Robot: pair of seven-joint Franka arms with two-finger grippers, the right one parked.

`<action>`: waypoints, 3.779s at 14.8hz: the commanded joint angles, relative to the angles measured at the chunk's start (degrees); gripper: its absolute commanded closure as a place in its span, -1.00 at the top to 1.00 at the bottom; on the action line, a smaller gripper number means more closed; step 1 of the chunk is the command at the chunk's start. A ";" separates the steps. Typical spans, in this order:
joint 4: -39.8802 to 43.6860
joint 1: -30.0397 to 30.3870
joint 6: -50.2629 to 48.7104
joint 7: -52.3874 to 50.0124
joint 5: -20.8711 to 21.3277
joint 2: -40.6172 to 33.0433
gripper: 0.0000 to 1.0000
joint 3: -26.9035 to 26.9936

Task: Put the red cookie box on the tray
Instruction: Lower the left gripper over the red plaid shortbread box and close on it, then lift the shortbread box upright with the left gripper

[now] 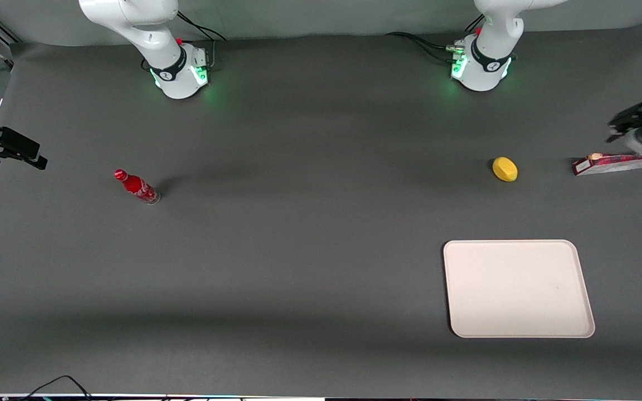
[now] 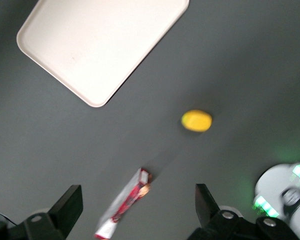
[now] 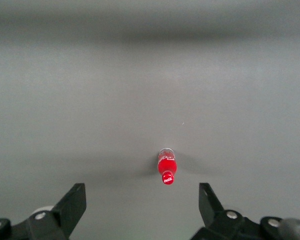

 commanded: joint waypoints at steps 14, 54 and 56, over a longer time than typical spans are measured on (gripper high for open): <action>-20.39 30.50 32.41 59.15 -0.26 7.08 1.00 -0.36; -33.40 40.53 53.34 74.38 -4.22 17.11 -1.00 -0.54; -32.26 40.44 52.55 74.29 -4.22 16.93 -1.00 -0.72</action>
